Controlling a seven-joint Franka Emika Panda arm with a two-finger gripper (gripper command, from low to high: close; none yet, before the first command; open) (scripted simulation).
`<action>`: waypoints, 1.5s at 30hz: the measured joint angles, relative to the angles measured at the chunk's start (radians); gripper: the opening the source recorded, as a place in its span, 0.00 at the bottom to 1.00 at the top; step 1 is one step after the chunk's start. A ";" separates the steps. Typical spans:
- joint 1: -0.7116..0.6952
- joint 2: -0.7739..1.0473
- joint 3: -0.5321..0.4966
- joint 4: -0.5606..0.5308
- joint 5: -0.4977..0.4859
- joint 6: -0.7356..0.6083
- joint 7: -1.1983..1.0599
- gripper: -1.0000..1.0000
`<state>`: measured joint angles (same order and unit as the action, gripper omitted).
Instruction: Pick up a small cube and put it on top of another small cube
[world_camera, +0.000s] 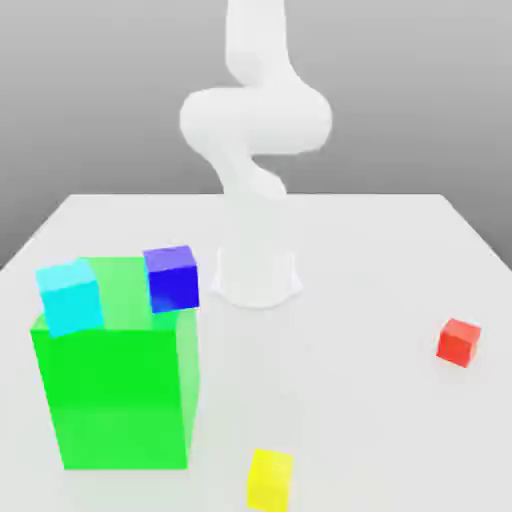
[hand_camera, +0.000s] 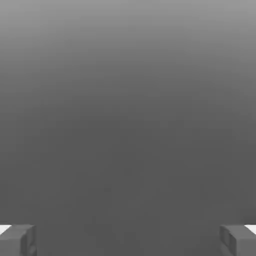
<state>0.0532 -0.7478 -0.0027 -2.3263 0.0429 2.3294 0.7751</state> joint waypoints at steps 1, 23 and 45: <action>0.023 0.023 -0.001 -0.011 0.018 0.013 -0.011 0.50; 0.408 0.483 0.178 -0.237 0.271 0.260 -0.139 0.50; 0.691 0.940 0.230 -0.404 -0.264 0.590 0.284 0.50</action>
<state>0.7444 0.1923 0.2271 -2.7304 -0.2210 2.9193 1.0593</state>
